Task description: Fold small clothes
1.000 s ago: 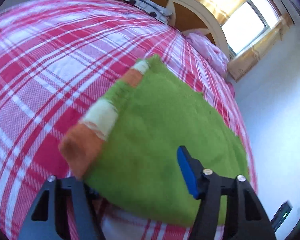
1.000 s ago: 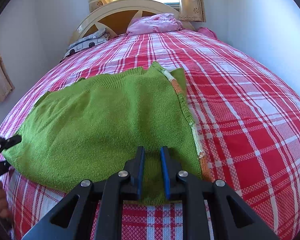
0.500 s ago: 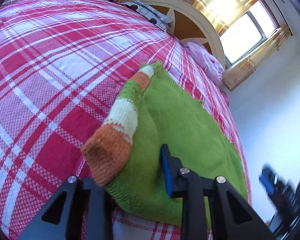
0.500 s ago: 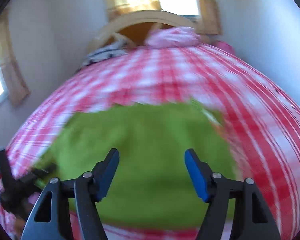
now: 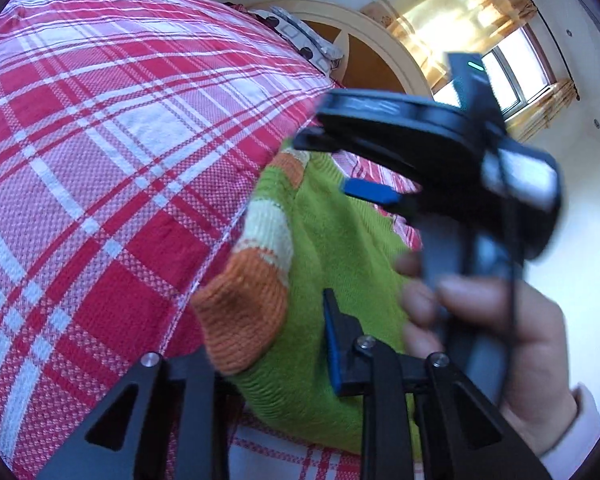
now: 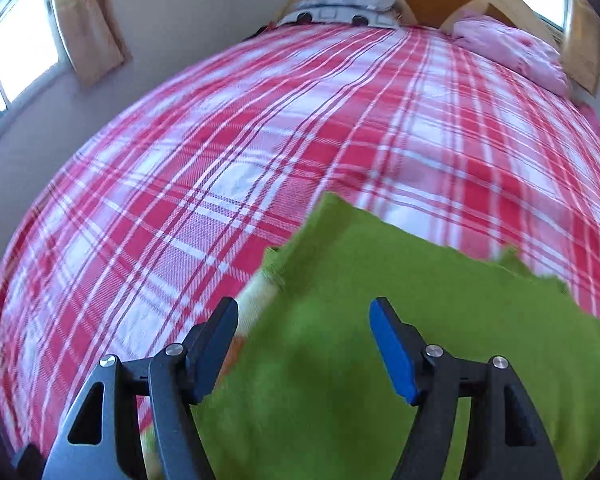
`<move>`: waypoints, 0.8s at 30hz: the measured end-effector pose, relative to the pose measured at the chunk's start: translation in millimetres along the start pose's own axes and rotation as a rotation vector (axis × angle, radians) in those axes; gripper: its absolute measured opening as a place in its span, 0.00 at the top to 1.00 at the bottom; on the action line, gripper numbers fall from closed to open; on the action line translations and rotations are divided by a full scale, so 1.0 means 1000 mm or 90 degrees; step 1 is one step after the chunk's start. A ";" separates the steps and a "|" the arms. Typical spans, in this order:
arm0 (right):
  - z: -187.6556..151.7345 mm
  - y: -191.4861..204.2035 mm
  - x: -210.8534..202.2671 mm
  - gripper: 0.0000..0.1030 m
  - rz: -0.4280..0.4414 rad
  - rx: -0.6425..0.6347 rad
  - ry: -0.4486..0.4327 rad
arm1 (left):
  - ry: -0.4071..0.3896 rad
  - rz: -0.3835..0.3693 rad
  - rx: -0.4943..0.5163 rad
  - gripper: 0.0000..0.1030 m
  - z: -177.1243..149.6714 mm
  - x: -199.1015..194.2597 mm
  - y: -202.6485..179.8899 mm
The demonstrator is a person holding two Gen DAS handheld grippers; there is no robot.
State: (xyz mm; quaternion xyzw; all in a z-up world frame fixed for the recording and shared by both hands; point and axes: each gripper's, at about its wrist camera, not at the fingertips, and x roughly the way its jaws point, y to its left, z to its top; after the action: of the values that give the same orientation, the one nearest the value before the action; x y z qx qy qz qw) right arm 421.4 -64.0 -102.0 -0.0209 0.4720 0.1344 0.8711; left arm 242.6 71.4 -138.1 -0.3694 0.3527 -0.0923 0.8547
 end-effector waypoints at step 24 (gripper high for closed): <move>-0.002 -0.016 0.010 0.87 0.043 0.015 0.014 | 0.017 0.015 0.027 0.78 0.002 0.005 -0.006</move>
State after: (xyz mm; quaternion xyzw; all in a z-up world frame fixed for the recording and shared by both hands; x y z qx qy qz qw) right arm 429.0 -77.4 -112.8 0.0039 0.4833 0.1583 0.8610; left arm 247.8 66.7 -135.7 -0.3455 0.3665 -0.0949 0.8586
